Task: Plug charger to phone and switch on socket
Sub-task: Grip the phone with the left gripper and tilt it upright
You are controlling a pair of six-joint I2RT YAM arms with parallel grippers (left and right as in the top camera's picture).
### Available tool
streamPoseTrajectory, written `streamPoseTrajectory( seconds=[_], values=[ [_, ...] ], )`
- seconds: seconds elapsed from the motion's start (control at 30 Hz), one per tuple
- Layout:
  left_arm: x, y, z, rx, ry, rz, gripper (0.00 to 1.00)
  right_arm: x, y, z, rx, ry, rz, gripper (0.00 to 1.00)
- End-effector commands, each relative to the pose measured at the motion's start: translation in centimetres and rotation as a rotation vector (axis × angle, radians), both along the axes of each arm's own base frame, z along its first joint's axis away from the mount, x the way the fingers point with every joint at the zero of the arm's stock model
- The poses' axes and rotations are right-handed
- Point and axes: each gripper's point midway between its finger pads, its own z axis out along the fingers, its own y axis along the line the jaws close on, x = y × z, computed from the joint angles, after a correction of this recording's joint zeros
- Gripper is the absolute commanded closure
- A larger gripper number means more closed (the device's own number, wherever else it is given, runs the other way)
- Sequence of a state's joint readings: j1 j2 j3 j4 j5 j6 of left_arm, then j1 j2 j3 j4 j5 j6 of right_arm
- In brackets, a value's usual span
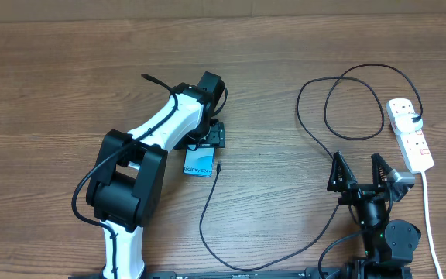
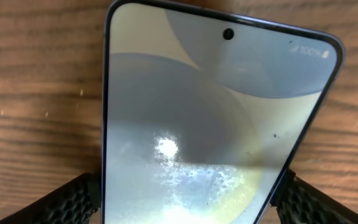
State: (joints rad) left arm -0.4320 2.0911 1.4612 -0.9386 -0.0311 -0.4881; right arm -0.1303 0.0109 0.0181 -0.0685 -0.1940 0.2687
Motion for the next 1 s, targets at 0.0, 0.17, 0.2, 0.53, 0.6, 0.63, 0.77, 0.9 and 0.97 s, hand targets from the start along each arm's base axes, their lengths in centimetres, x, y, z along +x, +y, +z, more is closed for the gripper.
streamPoseTrajectory(
  seconds=[0.0,0.17,0.2,0.53,0.6,0.63,0.77,0.9,0.97],
  values=[
    [-1.2,1.3,-0.9,0.076,0.039,-0.018,0.19,0.0,0.0,-0.2,-0.005,-0.003,-0.003,0.00],
    [-2.6,1.8,-1.2,0.103,0.082,-0.026,0.21,0.0,0.0,-0.2,-0.005,-0.003,-0.003,0.00],
    [-2.9,1.9,-1.3,0.107,0.092,-0.026,0.21,0.0,0.0,-0.2,-0.005,-0.002,-0.003,0.00],
    [-3.8,2.3,-1.7,0.120,0.125,-0.036,0.11,0.0,0.0,-0.2,-0.005,-0.003,-0.003,0.00],
    [-3.9,2.4,-1.7,0.121,0.125,-0.036,0.12,0.0,0.0,-0.2,-0.005,-0.002,-0.003,0.00],
    [-3.9,2.4,-1.7,0.121,0.125,-0.036,0.11,0.0,0.0,-0.2,-0.005,-0.003,-0.003,0.00],
    [-3.9,2.3,-1.7,0.117,0.126,-0.044,0.00,0.0,0.0,-0.2,-0.005,-0.003,-0.003,0.00],
    [-3.7,2.0,-1.7,0.100,0.123,-0.090,0.00,0.0,0.0,-0.2,-0.005,-0.002,-0.003,0.00],
    [-3.4,1.8,-1.8,0.092,0.113,-0.133,0.00,0.0,0.0,-0.2,-0.005,-0.003,-0.003,0.00]
  ],
)
